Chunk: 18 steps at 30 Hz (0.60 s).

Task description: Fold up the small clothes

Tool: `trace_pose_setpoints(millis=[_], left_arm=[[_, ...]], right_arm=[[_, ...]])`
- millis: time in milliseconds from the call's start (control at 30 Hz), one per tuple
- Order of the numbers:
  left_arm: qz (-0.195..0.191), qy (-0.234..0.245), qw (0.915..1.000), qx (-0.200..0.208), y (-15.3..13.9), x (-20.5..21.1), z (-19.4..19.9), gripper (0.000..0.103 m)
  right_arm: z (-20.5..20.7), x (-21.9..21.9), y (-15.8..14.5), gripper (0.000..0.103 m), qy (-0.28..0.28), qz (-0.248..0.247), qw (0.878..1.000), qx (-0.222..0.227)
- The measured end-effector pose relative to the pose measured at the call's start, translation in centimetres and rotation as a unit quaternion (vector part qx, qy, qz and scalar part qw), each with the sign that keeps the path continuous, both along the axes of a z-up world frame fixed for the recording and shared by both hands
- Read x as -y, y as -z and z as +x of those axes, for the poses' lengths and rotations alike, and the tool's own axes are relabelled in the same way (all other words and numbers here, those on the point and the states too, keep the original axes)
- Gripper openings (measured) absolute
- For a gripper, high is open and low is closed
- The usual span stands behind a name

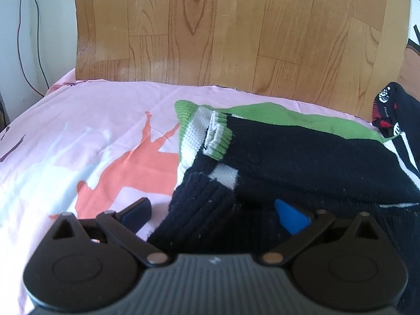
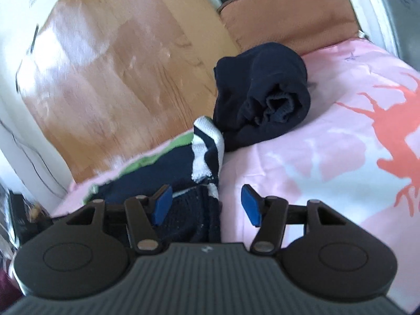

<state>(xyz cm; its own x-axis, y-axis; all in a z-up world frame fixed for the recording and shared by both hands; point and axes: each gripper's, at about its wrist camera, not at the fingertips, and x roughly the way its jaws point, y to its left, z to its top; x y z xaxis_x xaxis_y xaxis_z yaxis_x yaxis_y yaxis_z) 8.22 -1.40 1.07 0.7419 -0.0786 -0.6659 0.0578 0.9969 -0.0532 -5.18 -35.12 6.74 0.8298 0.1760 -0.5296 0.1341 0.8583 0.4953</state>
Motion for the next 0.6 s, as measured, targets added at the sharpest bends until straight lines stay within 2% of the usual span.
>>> trace_pose_setpoints(millis=[100,233,267,367,433,467,533,600], left_arm=[[0.007,0.001,1.0000,0.002,0.1,0.2,-0.1,0.103],[0.018,0.003,0.9998,0.005,0.2,0.4,-0.3,0.103],[0.023,0.003,0.9997,0.007,0.1,0.6,-0.4,0.103],[0.036,0.006,0.9993,0.012,0.1,1.0,-0.6,0.103],[0.045,0.008,0.9989,0.013,0.1,1.3,-0.6,0.103],[0.049,0.008,0.9987,0.014,0.1,1.4,-0.6,0.103],[0.061,0.008,0.9979,0.019,0.0,1.7,-0.7,0.103],[0.070,0.008,0.9972,0.023,0.0,1.9,-0.8,0.103]], right_arm=[[2.0,-2.0,0.5,0.044,-0.047,-0.057,0.997,-0.028],[3.7,-4.3,1.7,0.026,-0.087,-0.142,0.985,-0.043],[3.9,-4.8,1.8,0.015,-0.094,-0.167,0.981,-0.041],[3.9,-5.9,0.9,0.012,-0.096,-0.253,0.962,-0.028],[3.6,-5.4,-0.1,0.009,-0.058,-0.291,0.955,-0.004],[3.8,-4.8,-0.3,0.009,-0.044,-0.288,0.957,-0.005],[4.7,-3.9,0.6,0.009,-0.042,-0.253,0.966,-0.040],[4.7,-4.6,1.5,0.011,-0.051,-0.271,0.959,-0.060]])
